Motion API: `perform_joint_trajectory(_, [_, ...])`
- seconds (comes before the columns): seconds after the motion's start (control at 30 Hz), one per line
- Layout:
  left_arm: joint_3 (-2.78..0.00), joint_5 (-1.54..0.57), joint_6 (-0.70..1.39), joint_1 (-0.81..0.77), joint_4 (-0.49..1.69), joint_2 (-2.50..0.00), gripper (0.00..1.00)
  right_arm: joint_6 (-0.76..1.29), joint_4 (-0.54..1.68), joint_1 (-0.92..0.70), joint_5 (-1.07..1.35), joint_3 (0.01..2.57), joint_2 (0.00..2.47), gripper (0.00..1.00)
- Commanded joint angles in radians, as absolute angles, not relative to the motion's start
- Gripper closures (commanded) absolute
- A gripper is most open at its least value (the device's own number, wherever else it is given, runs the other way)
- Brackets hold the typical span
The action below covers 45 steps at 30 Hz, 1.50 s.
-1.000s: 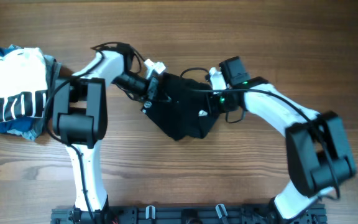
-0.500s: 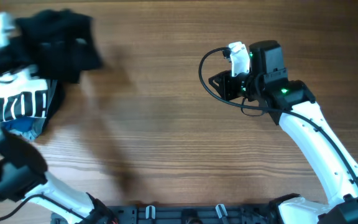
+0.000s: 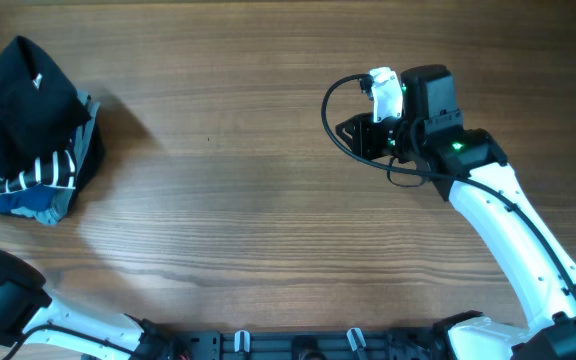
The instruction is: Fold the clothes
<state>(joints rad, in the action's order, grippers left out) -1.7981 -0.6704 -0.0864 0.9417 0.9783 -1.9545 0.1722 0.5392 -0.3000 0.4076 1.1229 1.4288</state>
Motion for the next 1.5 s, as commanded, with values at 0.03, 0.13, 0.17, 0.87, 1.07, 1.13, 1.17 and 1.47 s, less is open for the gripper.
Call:
perform_joint_trajectory(0.03, [-1.808, -0.563, 0.017, 0.954, 1.008, -1.913, 0.0, 0.186, 0.54, -0.303, 0.423, 1.131, 1.432, 0.81])
perform_joint_trajectory(0.13, [-1.808, -0.676, 0.019, 0.956, 1.042, -1.816, 0.0, 0.183, 0.536, -0.303, 0.41, 1.132, 1.43, 0.8])
perform_joint_trajectory(0.17, [-1.808, -0.752, -0.002, 0.942, 1.059, -1.771, 0.0, 0.183, 0.536, -0.303, 0.384, 1.134, 1.428, 0.8])
perform_joint_trajectory(0.87, [-1.806, 0.08, 0.05, -0.266, 1.404, -1.225, 0.0, 0.16, 0.72, -0.303, 0.007, 1.205, 0.632, 0.0])
perform_joint_trajectory(1.07, [-1.806, 0.08, 0.05, -0.266, 1.405, -1.229, 0.0, 0.161, 0.756, -0.303, 0.07, 1.204, 0.609, 0.0])
perform_joint_trajectory(1.13, [-1.806, 0.08, 0.05, -0.266, 1.405, -1.229, 0.0, 0.156, 0.775, -0.303, 0.081, 1.204, 0.611, 0.0])
perform_joint_trajectory(1.17, [-1.806, 0.08, 0.05, -0.266, 1.405, -1.229, 0.0, 0.157, 0.823, -0.303, 0.067, 1.204, 0.611, 0.0])
perform_joint_trajectory(1.47, [-1.806, 0.08, 0.05, -0.266, 1.405, -1.229, 0.0, 0.055, 0.795, -0.303, -0.225, 1.153, 0.611, 0.0])
